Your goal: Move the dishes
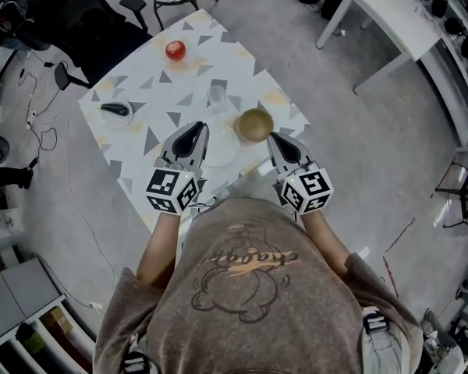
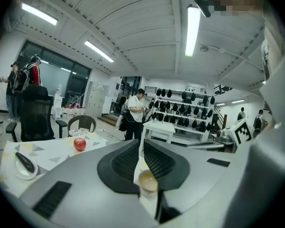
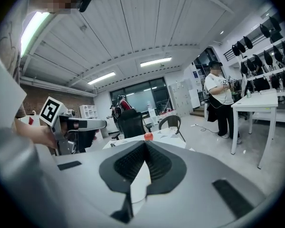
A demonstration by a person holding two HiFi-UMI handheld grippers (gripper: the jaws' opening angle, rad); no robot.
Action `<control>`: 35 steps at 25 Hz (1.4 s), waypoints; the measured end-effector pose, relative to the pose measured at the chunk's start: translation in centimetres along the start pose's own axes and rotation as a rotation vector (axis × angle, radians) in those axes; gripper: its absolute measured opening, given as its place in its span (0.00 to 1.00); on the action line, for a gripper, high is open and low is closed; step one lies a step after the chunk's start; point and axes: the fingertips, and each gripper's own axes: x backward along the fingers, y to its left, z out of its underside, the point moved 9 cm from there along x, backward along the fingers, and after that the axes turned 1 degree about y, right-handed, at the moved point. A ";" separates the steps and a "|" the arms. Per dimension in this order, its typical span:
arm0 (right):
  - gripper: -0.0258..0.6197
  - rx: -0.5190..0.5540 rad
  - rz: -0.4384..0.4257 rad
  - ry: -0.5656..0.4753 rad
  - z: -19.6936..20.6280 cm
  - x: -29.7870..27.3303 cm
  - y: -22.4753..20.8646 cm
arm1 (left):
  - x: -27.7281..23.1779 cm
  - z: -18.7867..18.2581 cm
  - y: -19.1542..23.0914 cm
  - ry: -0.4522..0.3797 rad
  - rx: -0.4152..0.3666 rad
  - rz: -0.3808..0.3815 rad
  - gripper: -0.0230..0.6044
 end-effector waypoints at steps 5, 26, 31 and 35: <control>0.04 0.016 -0.019 -0.006 -0.7 -0.6 0.7 | 2.5 1.1 -0.1 -0.007 -0.043 -0.030 0.08; 0.04 0.036 -0.032 -0.007 1.3 -1.1 1.4 | 3.8 5.9 1.3 -0.028 0.020 -0.143 0.08; 0.04 0.055 -0.032 0.000 1.2 -1.2 1.2 | 4.0 5.8 1.6 -0.033 0.038 -0.164 0.08; 0.04 0.065 -0.032 0.005 1.3 -1.2 1.1 | 4.1 6.0 1.6 -0.024 0.042 -0.171 0.08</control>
